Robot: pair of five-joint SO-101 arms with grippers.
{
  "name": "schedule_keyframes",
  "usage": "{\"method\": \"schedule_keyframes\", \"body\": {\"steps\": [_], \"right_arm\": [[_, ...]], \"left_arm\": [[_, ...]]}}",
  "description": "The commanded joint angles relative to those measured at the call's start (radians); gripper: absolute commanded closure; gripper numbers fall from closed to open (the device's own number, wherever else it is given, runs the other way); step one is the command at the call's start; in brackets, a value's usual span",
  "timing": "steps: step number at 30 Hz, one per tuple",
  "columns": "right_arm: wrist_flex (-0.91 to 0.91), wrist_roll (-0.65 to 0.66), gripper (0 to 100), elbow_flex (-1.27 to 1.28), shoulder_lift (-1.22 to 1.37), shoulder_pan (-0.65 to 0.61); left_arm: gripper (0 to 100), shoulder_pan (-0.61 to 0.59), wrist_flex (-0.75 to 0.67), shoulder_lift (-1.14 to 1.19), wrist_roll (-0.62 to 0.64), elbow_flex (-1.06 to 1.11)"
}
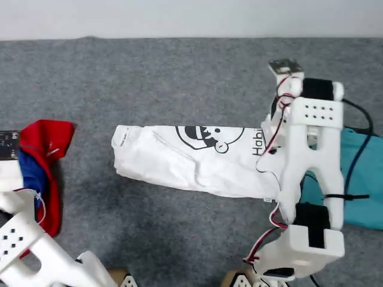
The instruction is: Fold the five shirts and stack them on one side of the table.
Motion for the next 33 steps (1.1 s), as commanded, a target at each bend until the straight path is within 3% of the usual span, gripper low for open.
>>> {"method": "schedule_keyframes", "body": {"steps": [1,12,24,30,33], "right_arm": [[-0.108,-0.023,77.8,0.054,-0.035,0.027],[-0.364,-0.023,77.8,0.160,0.125,0.107],[-0.446,-0.035,78.4,0.155,0.363,0.114],[-0.449,-0.037,97.7,0.153,0.390,0.082],[-0.432,-0.037,98.7,0.153,0.378,0.071]], "left_arm": [[100,0.003,0.028,-0.021,-0.009,-0.008],[100,0.003,0.057,-0.021,-0.009,-0.013],[100,0.003,0.057,-0.021,-0.009,-0.013],[100,0.003,0.057,-0.021,-0.009,-0.013],[100,0.003,0.057,-0.021,-0.009,-0.013]]}}
